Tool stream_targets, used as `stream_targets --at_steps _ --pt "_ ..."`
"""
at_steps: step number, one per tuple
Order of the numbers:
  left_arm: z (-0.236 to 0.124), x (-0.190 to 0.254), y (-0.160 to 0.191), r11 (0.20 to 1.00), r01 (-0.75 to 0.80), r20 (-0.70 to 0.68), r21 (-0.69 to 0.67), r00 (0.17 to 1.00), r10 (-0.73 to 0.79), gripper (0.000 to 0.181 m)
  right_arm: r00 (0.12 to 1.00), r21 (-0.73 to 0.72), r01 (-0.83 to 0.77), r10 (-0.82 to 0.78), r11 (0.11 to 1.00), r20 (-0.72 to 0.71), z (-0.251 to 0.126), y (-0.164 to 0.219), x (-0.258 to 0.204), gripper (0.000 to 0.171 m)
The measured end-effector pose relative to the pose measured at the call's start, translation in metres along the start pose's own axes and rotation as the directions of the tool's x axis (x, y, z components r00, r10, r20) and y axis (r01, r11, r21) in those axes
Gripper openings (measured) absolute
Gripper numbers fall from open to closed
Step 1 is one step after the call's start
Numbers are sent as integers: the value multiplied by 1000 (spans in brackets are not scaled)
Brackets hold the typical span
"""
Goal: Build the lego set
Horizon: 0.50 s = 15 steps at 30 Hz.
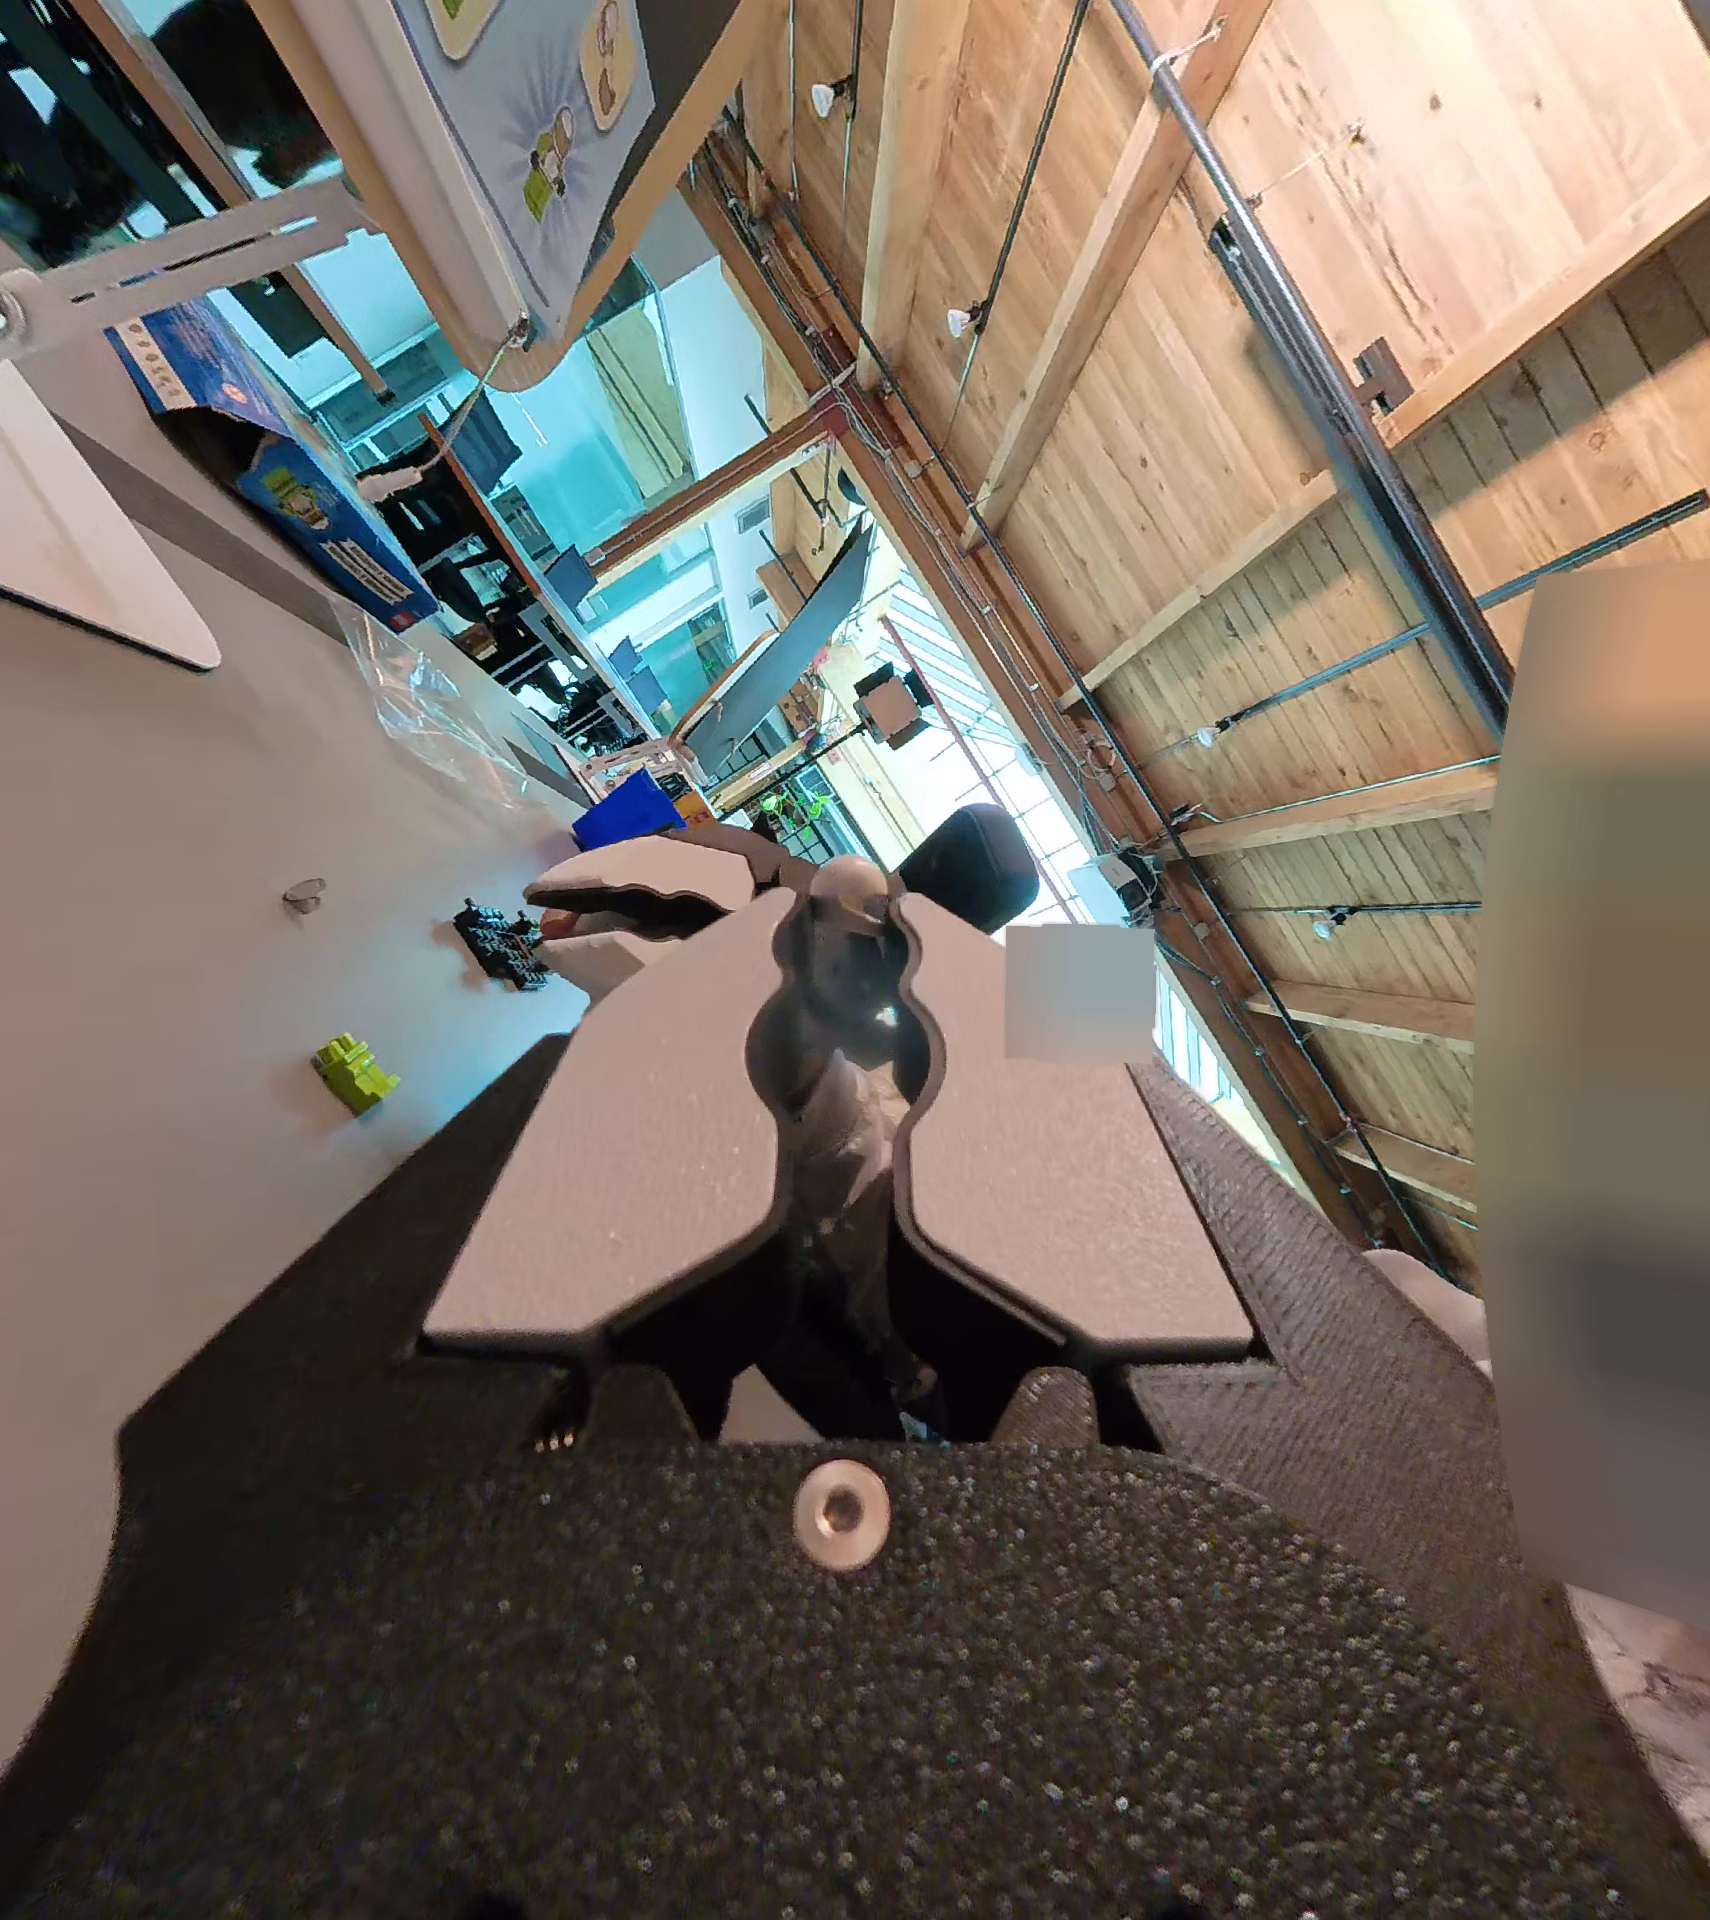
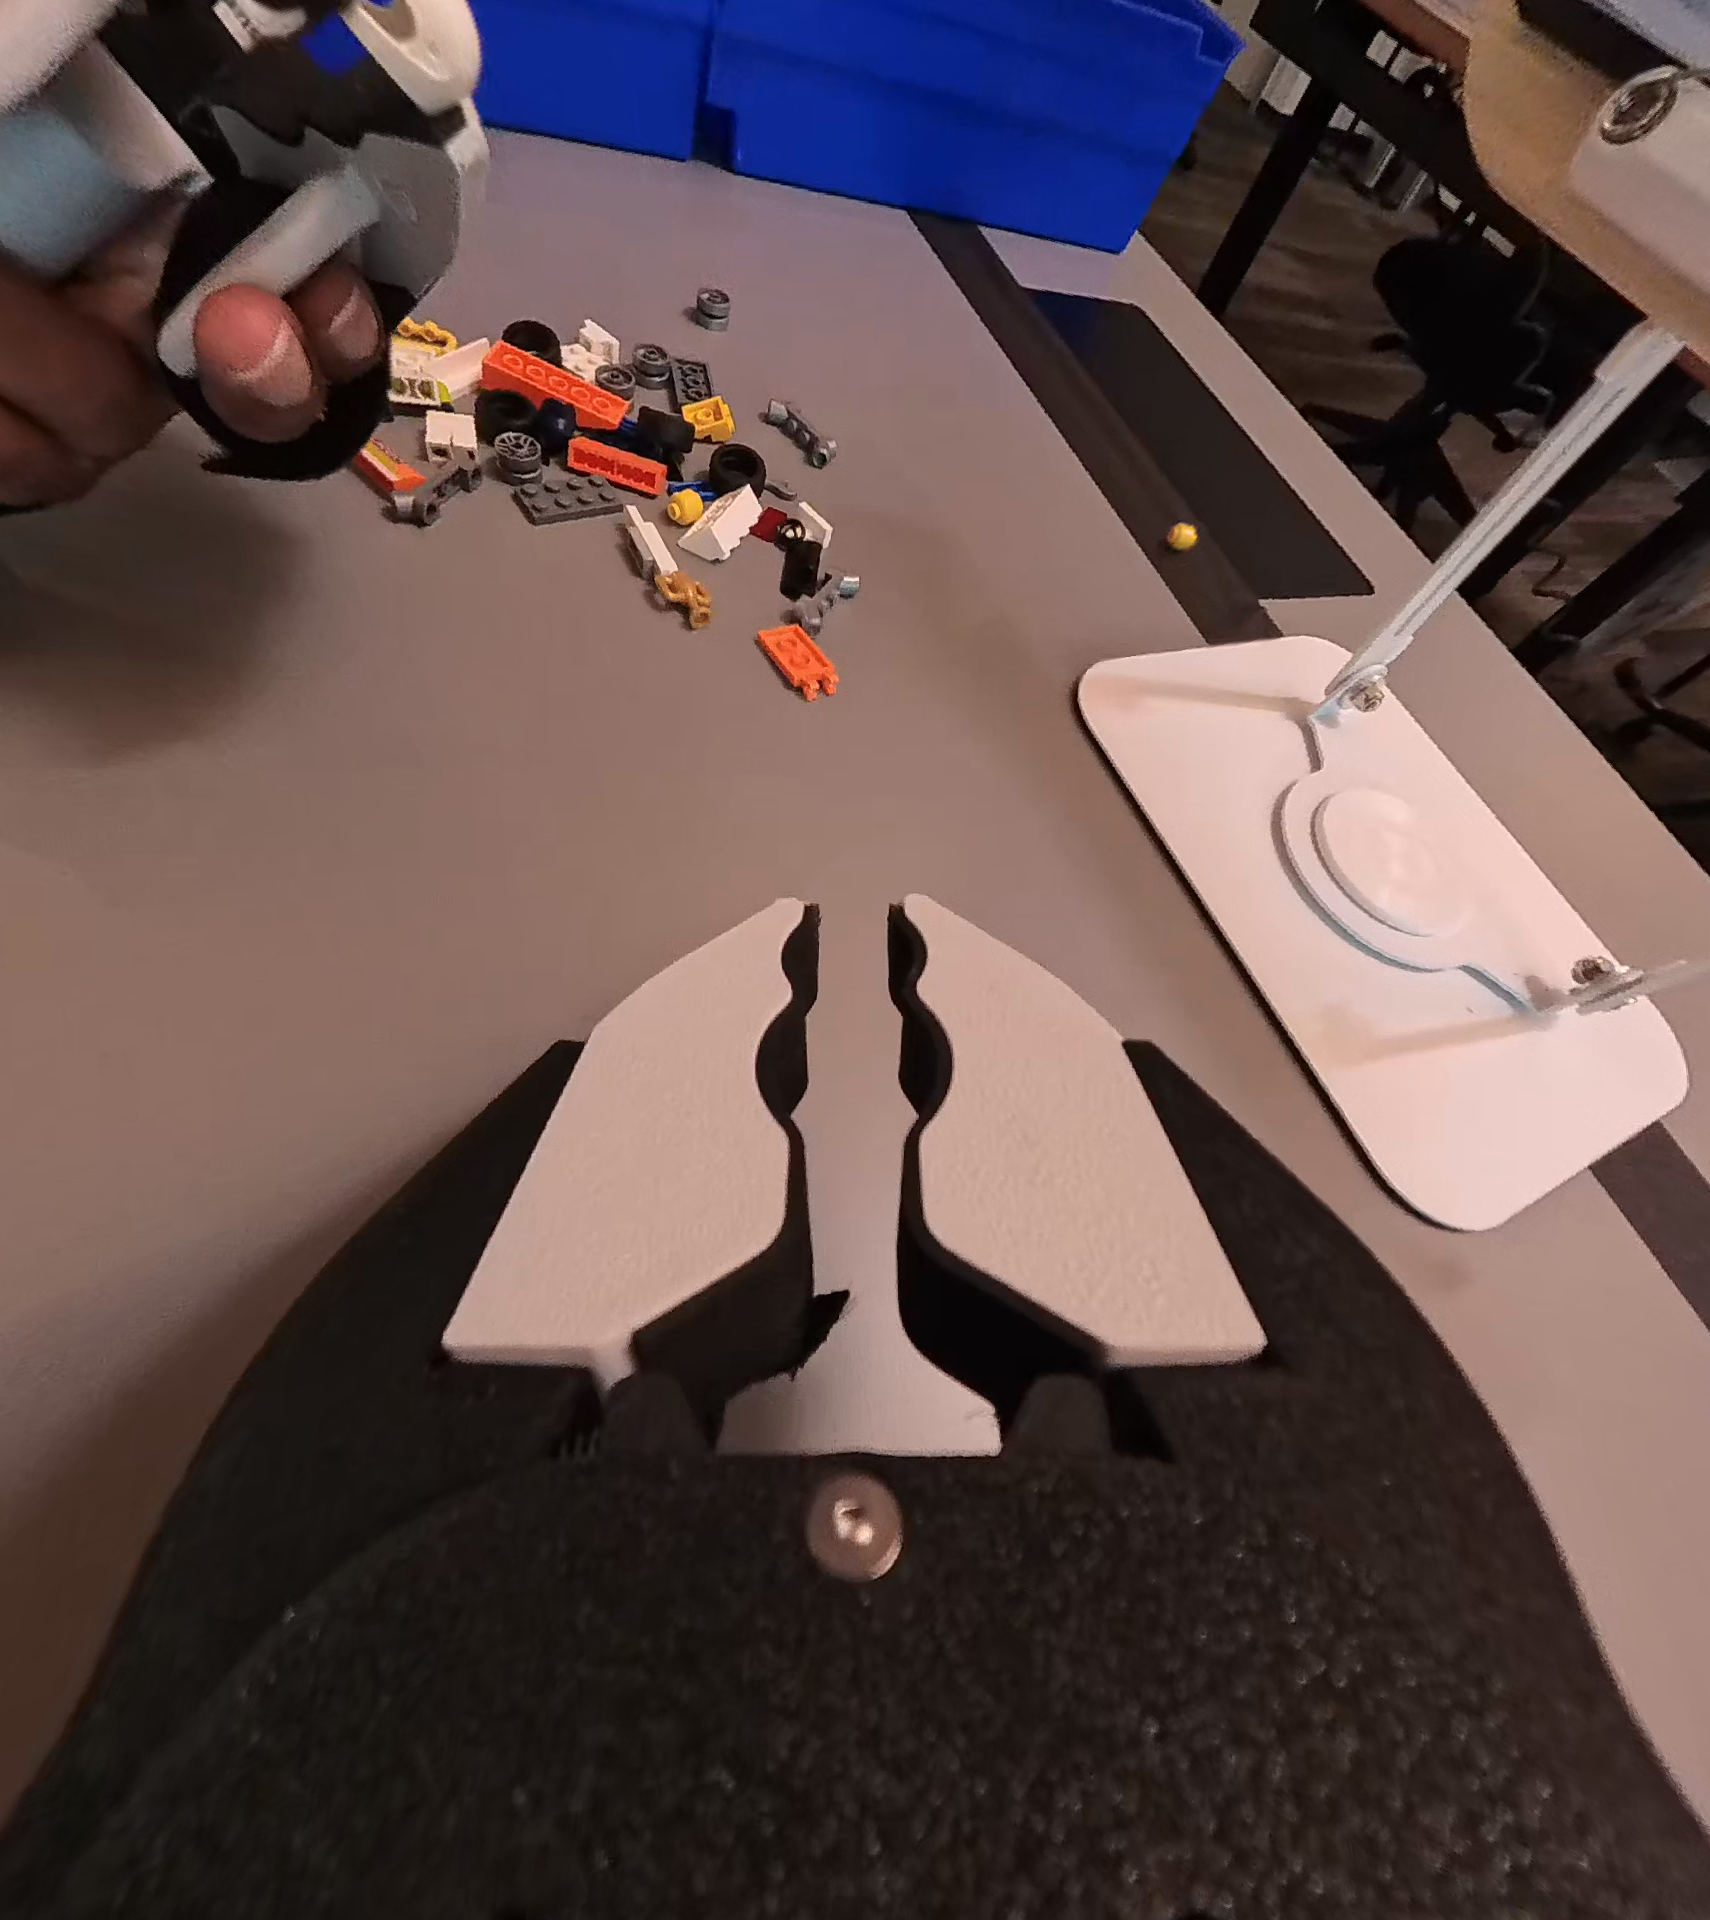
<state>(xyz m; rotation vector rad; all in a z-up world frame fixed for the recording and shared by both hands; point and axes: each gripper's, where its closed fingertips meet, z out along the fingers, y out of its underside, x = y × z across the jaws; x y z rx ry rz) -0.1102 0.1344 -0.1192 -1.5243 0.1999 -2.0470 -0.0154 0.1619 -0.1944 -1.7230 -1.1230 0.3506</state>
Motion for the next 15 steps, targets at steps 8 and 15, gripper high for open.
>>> stream_targets --at_steps 8,15 --pt "-4 -5 -9 998 -54 54 17 997 53 12 1000 15 -17 17 1000 -18 31 -28 5 16" --pt "-29 -55 -1 901 -304 382 -310 828 411 13 999 36 -34 34 999 11 69 -70 7 19"
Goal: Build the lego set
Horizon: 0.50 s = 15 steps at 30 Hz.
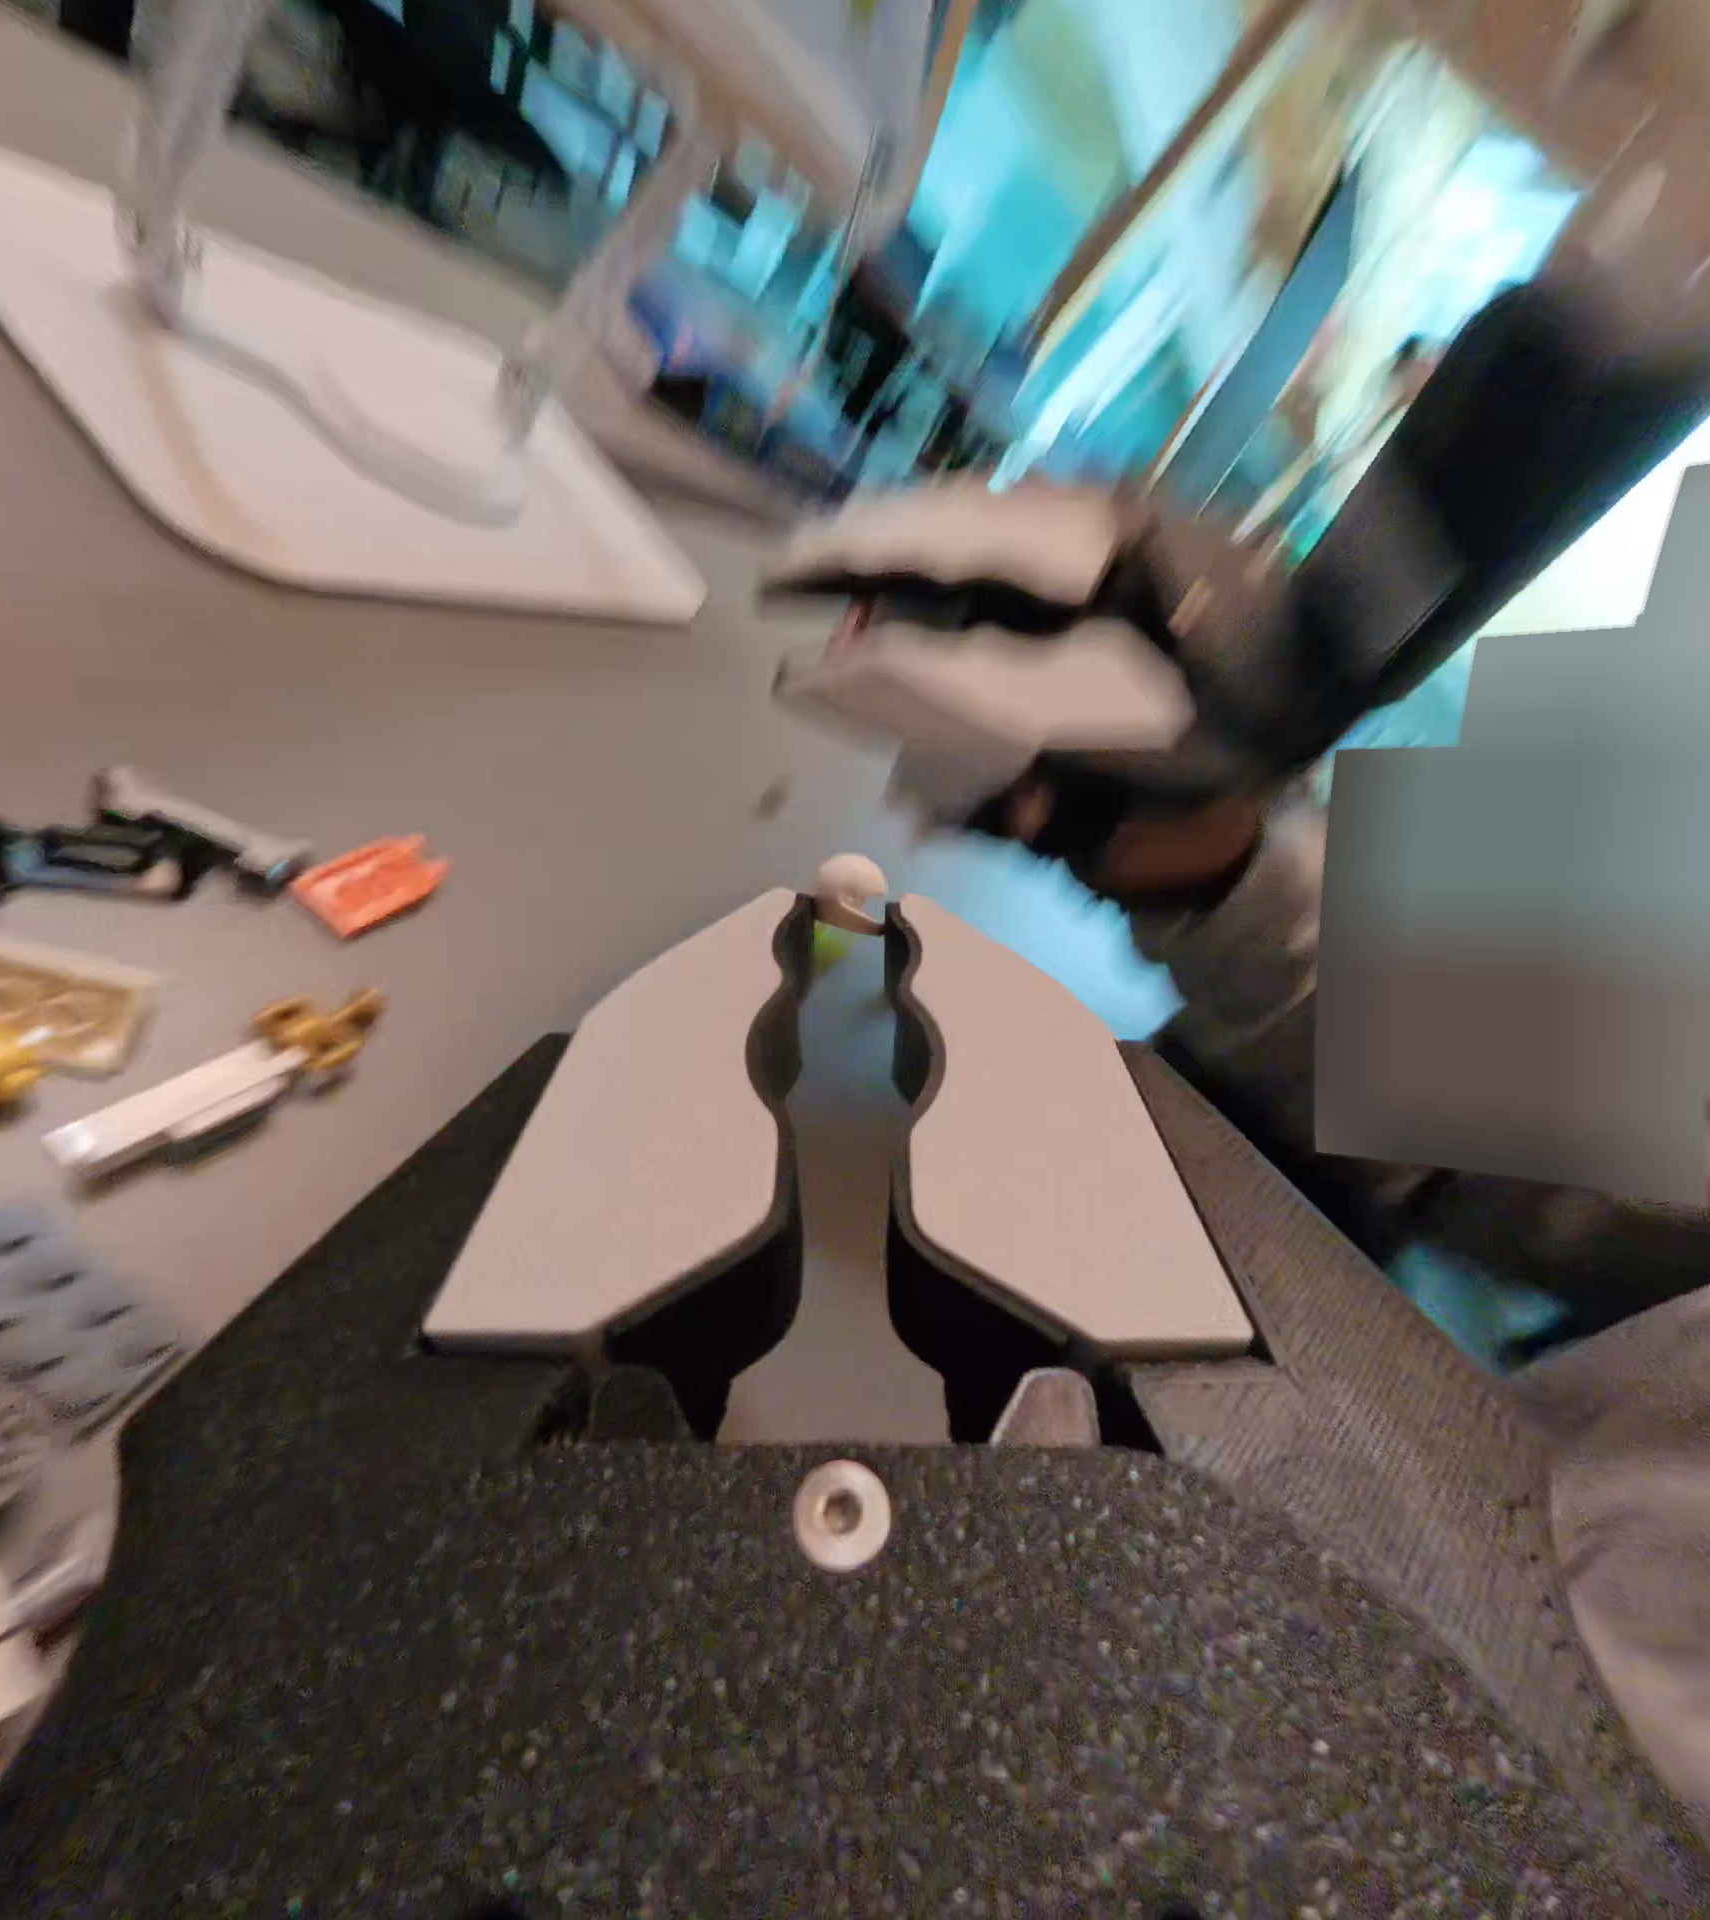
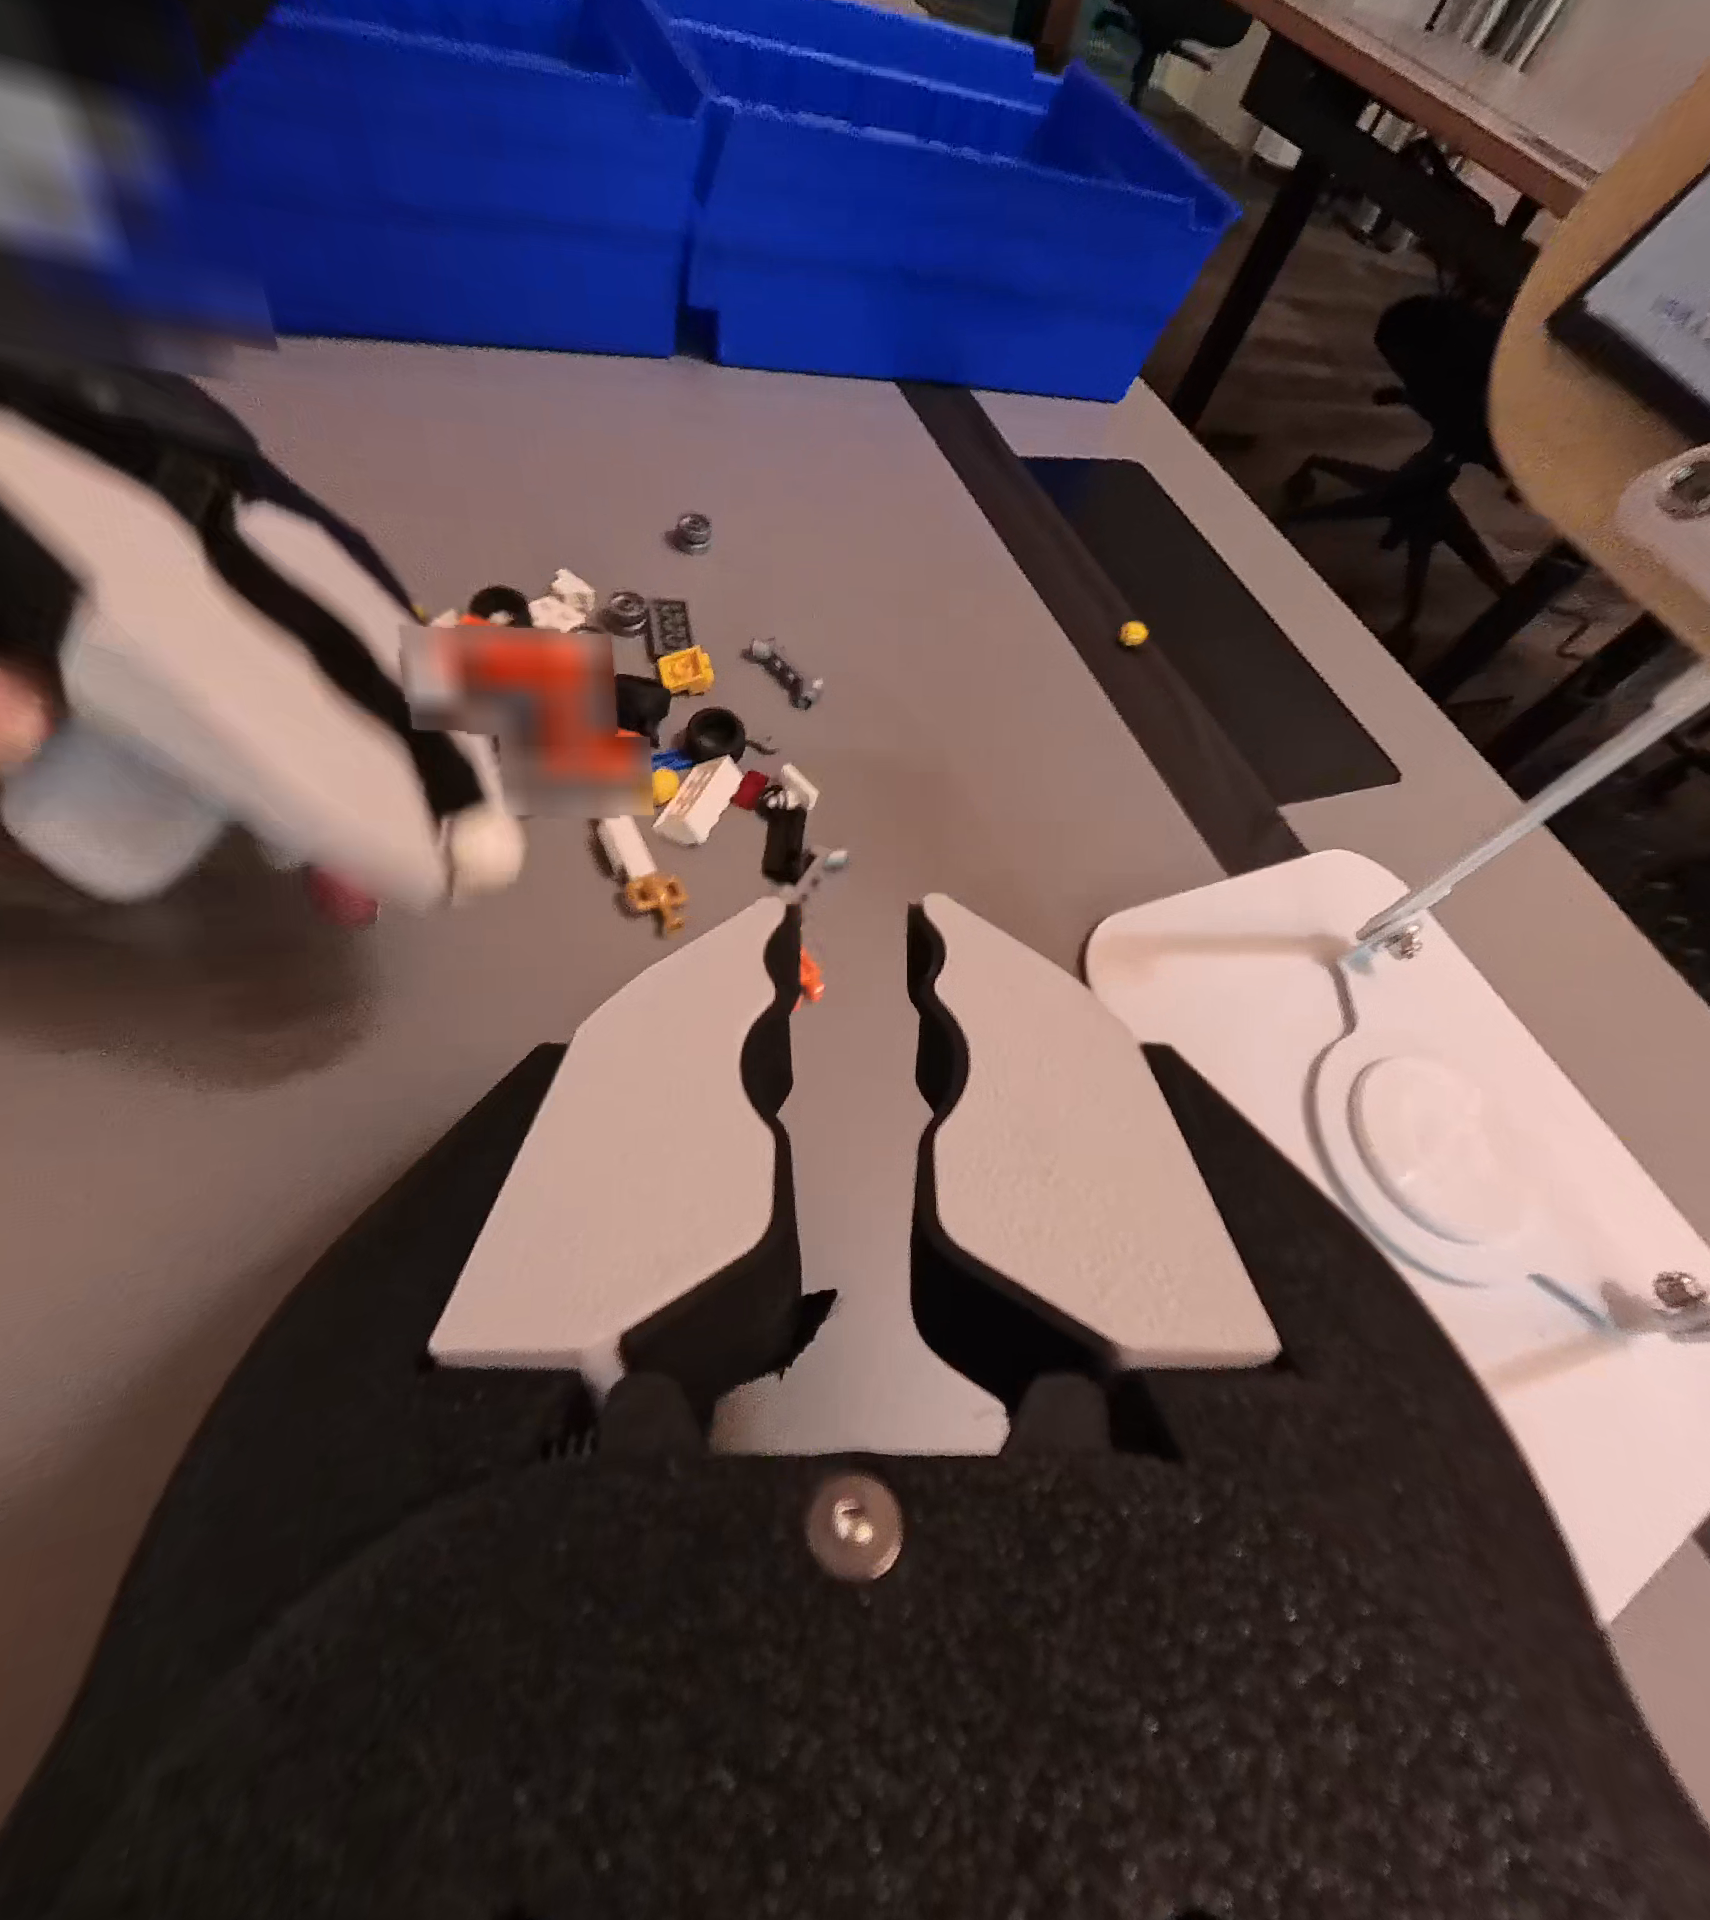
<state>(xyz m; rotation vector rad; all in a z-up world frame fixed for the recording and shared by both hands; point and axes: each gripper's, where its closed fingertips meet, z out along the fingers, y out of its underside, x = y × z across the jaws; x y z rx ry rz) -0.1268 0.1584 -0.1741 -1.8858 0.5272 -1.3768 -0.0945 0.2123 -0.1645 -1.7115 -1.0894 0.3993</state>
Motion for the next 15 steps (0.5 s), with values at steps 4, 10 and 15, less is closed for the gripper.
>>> stream_targets --at_steps 4,10,15 --pt "8 -20 40 948 -172 133 -269 968 213 12 999 24 -39 39 999 -10 1 -16 14 18" --pt "18 -18 65 878 -282 84 -387 937 339 12 999 -62 2 1 998 51 -1 9 -1 15" --pt "21 -21 76 810 -374 82 -453 887 455 13 993 -158 76 -60 985 101 2 37 -18 15"
